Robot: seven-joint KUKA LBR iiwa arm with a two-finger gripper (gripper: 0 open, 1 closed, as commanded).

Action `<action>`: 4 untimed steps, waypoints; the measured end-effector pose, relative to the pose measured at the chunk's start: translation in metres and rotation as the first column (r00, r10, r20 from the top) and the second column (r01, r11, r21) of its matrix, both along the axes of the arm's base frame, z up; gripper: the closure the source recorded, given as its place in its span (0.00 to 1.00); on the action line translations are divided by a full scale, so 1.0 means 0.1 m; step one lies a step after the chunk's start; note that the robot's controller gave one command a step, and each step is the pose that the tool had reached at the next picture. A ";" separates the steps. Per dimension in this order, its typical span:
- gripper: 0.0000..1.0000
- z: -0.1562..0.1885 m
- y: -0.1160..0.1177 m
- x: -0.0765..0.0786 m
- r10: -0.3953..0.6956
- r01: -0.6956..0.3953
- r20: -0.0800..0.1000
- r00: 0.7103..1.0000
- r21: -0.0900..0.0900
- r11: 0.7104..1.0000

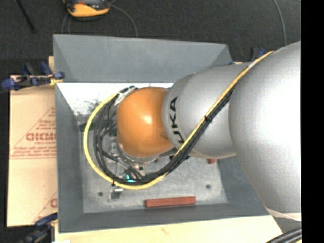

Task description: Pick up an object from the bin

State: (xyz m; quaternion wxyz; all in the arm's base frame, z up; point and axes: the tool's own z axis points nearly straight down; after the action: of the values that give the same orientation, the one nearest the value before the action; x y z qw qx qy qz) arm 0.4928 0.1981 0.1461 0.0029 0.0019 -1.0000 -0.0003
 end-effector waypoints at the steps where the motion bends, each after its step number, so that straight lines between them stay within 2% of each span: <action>1: 0.00 0.03 -0.01 0.02 -0.003 0.003 0.007 1.000 0.002 1.000; 2: 0.00 -0.36 -0.20 0.33 0.046 -0.046 0.013 0.999 0.001 0.999; 3: 0.00 -0.68 -0.43 0.44 0.011 -0.011 0.008 1.000 0.001 1.000; 4: 0.00 -0.71 -0.47 0.48 -0.002 0.002 0.006 1.000 0.004 1.000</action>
Offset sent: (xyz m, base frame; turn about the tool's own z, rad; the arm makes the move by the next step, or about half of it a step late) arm 0.0457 -0.0312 -0.0605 -0.0668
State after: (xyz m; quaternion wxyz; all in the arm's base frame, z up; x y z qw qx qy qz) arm 0.5409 0.1510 0.0753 -0.0003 0.0010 -1.0000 -0.0023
